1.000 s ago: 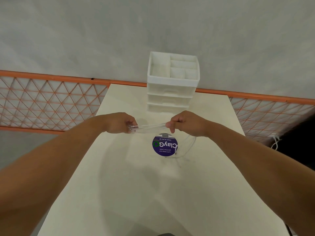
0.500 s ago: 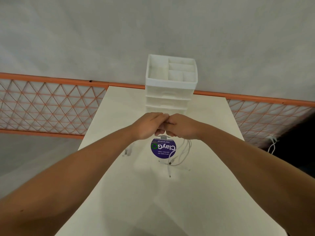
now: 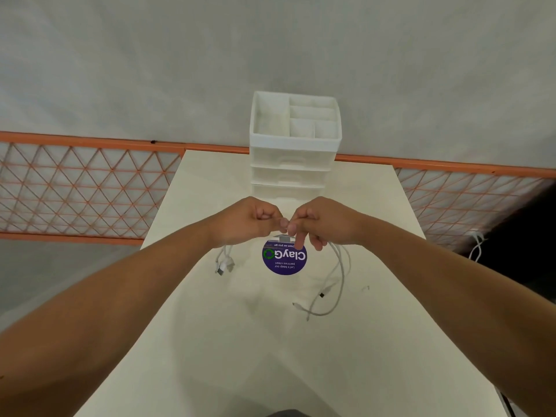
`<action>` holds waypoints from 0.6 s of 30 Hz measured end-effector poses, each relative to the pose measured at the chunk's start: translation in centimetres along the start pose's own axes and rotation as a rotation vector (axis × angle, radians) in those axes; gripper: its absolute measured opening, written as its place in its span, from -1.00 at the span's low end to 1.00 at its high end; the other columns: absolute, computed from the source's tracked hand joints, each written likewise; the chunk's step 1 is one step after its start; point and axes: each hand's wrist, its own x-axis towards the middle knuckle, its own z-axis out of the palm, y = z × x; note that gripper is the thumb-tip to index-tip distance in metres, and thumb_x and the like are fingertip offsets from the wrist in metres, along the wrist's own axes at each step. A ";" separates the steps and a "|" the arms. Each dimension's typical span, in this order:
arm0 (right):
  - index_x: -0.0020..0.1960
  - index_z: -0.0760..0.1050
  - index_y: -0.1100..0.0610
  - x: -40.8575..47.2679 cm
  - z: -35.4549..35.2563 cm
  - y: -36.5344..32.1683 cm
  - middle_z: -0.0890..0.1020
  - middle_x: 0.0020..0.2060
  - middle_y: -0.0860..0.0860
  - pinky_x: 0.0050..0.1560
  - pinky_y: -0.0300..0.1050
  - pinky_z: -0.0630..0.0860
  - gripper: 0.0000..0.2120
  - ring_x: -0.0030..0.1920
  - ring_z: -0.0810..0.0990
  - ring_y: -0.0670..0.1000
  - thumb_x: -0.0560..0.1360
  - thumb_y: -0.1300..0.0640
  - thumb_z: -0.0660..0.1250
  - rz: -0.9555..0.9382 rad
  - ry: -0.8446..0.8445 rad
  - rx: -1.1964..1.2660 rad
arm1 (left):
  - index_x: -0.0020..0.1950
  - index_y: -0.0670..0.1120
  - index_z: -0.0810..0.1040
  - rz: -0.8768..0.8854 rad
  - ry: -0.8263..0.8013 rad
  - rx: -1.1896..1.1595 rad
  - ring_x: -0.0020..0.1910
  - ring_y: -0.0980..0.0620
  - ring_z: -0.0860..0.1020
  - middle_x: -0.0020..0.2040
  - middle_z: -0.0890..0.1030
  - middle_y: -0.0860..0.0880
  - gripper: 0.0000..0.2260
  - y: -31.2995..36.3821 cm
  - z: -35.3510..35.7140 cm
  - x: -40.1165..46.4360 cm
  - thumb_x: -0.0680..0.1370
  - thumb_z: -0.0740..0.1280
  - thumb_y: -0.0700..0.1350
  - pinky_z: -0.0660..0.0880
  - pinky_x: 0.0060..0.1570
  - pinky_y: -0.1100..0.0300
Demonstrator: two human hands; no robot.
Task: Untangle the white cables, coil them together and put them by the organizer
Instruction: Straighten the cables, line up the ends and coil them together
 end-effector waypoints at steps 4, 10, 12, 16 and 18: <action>-0.29 0.55 0.26 0.1 0.3 0.1 0.57 -0.54 0.04 -0.55 -0.39 0.33 -0.61 -0.65 0.37 -0.13 0.46 -0.07 0.38 0.010 0.147 -0.072 | -0.08 -0.06 0.71 0.003 0.022 -0.013 -0.34 0.00 0.27 -0.35 0.38 -0.13 -0.82 -0.1 -0.5 -0.3 0.53 0.39 0.02 0.24 -0.27 0.13; -0.03 0.62 0.21 -0.3 -0.3 0.5 0.73 -0.25 0.02 -0.43 -0.38 0.39 -0.82 -0.52 0.42 -0.14 0.56 0.14 0.28 -0.058 0.013 -0.017 | -0.10 -0.08 0.71 -0.044 0.067 0.022 -0.48 0.16 0.30 -0.52 0.39 0.14 -0.83 -0.4 -1.4 -0.7 0.52 0.41 0.00 0.22 -0.40 0.33; -0.07 0.61 0.22 -0.1 -0.4 0.6 0.72 -0.25 0.10 -0.45 -0.36 0.39 -0.80 -0.57 0.40 -0.13 0.57 0.13 0.26 -0.034 0.056 -0.025 | -0.08 -0.13 0.70 -0.045 0.082 0.033 -0.51 0.19 0.34 -0.56 0.41 0.17 -0.83 -0.4 -1.5 -0.7 0.54 0.40 -0.04 0.23 -0.44 0.42; -0.28 0.59 0.23 0.2 -0.4 0.7 0.60 -0.51 0.04 -0.54 -0.41 0.33 -0.60 -0.62 0.36 -0.15 0.50 -0.10 0.34 0.037 0.158 -0.045 | -0.12 -0.08 0.71 -0.049 0.096 0.032 -0.44 0.12 0.27 -0.50 0.39 0.13 -0.83 -0.7 -1.8 -0.7 0.52 0.41 0.00 0.21 -0.40 0.32; -0.28 0.61 0.23 0.1 -0.4 0.9 0.61 -0.50 0.02 -0.51 -0.39 0.34 -0.61 -0.56 0.38 -0.13 0.49 -0.09 0.34 0.046 0.145 -0.030 | -0.14 -0.04 0.72 -0.045 0.097 0.026 -0.37 0.01 0.23 -0.43 0.37 0.03 -0.83 -1.0 -2.0 -0.8 0.50 0.42 0.03 0.17 -0.37 0.22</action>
